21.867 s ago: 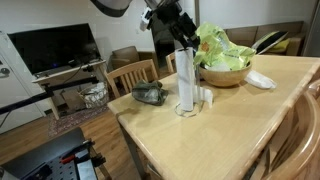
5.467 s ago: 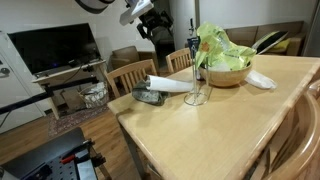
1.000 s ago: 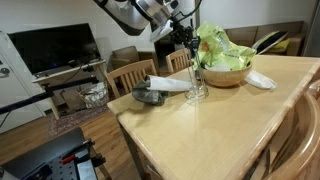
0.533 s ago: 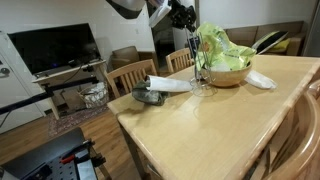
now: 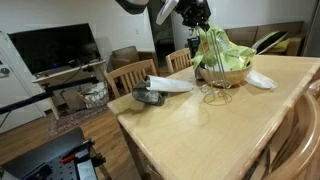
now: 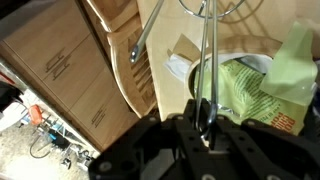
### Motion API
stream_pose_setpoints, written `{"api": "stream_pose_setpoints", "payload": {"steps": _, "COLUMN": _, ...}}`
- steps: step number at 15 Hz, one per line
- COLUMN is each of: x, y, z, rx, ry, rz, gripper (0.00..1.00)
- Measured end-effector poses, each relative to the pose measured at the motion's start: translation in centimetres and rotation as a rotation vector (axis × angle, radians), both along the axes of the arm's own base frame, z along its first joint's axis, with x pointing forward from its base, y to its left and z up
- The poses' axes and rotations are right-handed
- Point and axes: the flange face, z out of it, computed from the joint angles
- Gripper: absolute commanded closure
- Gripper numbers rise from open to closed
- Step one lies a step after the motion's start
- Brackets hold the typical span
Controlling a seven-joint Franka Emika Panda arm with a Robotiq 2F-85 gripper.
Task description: Remove the paper towel roll from the holder, move the holder to the right side of the table
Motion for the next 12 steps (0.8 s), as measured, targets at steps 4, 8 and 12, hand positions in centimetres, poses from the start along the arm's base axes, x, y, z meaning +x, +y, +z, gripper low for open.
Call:
{"api": "stream_pose_setpoints", "payload": {"steps": 4, "x": 0.0, "y": -3.3, "z": -1.1, "rx": 0.027, "ry": 0.02, "rz": -0.079, "gripper": 0.91}}
{"api": "stream_pose_setpoints", "payload": {"steps": 8, "x": 0.0, "y": -4.1, "z": -1.7, "rx": 0.037, "ry": 0.027, "rz": -0.097, "gripper": 0.91}}
{"api": "stream_pose_setpoints", "payload": {"steps": 12, "x": 0.1, "y": -3.8, "z": -2.0, "rx": 0.038, "ry": 0.032, "rz": -0.095, "gripper": 0.98}}
